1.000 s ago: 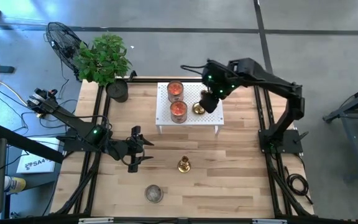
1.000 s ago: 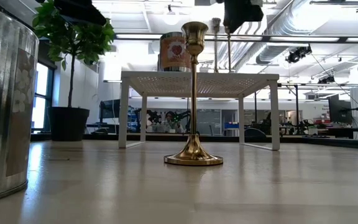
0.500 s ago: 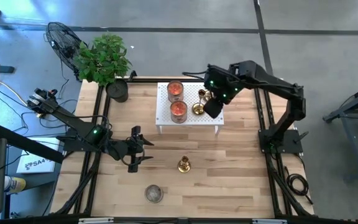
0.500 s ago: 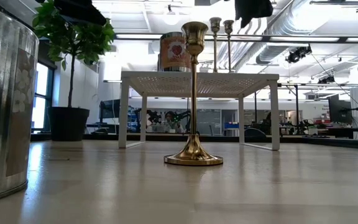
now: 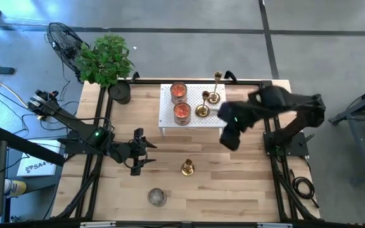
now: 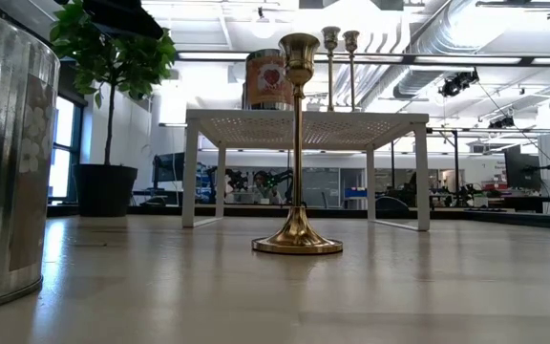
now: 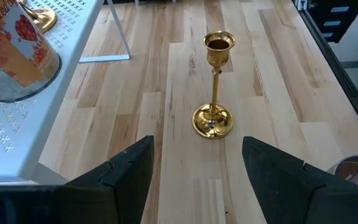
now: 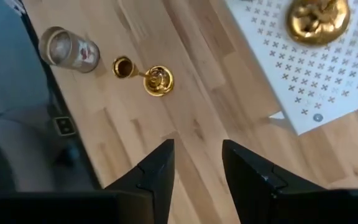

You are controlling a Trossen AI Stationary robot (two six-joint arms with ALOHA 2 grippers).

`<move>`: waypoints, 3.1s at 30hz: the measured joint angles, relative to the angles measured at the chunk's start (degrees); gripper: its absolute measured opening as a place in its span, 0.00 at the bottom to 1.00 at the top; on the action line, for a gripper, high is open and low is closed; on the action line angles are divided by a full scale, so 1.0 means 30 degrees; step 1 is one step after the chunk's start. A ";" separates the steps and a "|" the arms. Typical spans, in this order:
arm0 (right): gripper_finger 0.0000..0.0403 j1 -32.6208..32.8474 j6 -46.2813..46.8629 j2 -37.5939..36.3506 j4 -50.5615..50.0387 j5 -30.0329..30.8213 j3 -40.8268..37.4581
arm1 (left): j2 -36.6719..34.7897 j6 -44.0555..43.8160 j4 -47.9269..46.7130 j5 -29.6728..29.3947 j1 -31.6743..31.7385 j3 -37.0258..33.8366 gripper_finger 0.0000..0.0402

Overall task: Pick & Place candle stick holders
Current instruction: Put the brown scented candle on the shelf

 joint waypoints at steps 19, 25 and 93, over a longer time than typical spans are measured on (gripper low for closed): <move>0.32 0.9913 0.7715 0.0068 0.2769 1.0785 -0.8110 | -0.0003 0.0000 0.0046 -0.0004 0.0001 0.0000 0.59; 0.32 1.0147 0.8423 0.0068 0.4482 1.2738 -1.1016 | 0.0001 0.0000 0.0211 -0.0004 0.0001 0.0000 0.59; 0.32 1.0582 0.8590 0.0061 0.7585 1.4169 -1.3427 | 0.3218 -1.2636 0.0770 0.7308 -0.1341 0.2269 0.59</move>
